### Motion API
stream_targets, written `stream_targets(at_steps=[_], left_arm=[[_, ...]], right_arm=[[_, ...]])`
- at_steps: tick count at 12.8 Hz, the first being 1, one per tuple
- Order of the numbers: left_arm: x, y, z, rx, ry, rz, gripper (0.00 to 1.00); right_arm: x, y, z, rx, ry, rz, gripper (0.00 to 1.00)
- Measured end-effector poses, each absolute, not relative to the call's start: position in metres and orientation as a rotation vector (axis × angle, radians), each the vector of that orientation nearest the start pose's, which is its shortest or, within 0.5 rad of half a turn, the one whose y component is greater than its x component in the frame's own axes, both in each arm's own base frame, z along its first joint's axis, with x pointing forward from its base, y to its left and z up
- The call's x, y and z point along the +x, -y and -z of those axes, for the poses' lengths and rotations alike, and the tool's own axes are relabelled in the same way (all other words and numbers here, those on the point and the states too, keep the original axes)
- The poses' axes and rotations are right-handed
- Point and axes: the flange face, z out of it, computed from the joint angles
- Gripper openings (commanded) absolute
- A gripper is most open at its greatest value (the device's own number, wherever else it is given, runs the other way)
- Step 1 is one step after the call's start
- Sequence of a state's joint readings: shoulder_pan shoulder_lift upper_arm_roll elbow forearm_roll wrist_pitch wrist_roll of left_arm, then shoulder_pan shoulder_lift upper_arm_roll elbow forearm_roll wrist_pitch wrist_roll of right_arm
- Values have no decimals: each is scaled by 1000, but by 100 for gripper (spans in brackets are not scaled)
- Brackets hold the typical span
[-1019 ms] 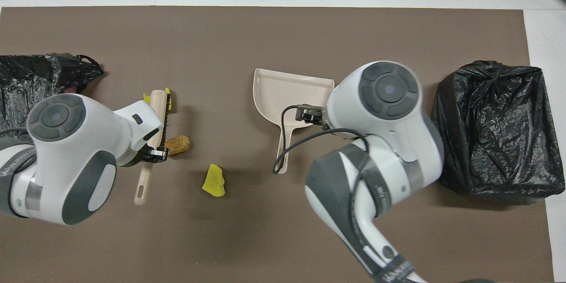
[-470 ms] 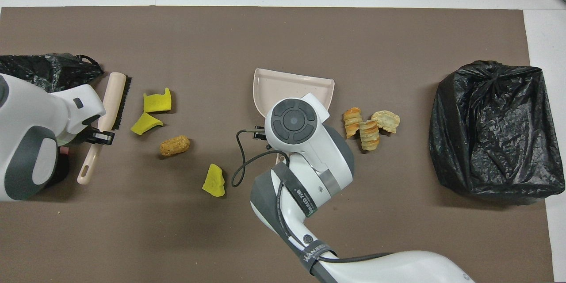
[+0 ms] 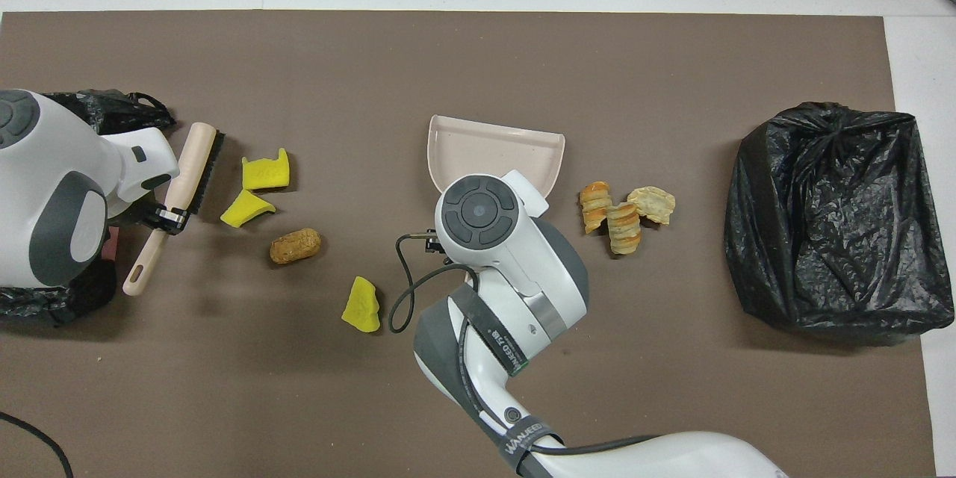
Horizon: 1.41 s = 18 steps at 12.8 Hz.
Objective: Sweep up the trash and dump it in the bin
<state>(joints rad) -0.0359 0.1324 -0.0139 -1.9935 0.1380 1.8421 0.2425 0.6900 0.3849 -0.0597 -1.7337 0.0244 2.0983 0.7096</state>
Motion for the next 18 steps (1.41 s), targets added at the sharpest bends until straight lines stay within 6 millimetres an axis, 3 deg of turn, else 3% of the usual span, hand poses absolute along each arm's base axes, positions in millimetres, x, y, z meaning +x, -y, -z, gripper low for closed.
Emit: stream_targets(at_steps=[1,2,4,5,11,13,15,18], left_arm=[[540,20,-373,-2969,-529,-467,0],[530,23,-369,-2979,-530,-488,0],[513,32,-364,-2998,-521,-491,0],[507,39,-363,-2999,-497,-483,0],[479,131,-359,-3056,-401,-465,0],[474,161,-359,-3098,-332,-414,0],[470,181,-361,-3144,-246,-390,0],[481,177,-374,-3169,-205,-338,0]], right_arm=[[522,-386,-353,-3153,-139,-25,74],[520,-384,-348,-3150,-140,-20,60],[516,-381,-344,-3151,-140,-21,9],[516,-381,-346,-3149,-140,-19,0],[520,-375,-357,-3139,-116,0,0],[529,-361,-360,-3132,196,6,0],[543,-329,-373,-3090,525,14,0],[550,-268,-407,-2980,980,-95,0]])
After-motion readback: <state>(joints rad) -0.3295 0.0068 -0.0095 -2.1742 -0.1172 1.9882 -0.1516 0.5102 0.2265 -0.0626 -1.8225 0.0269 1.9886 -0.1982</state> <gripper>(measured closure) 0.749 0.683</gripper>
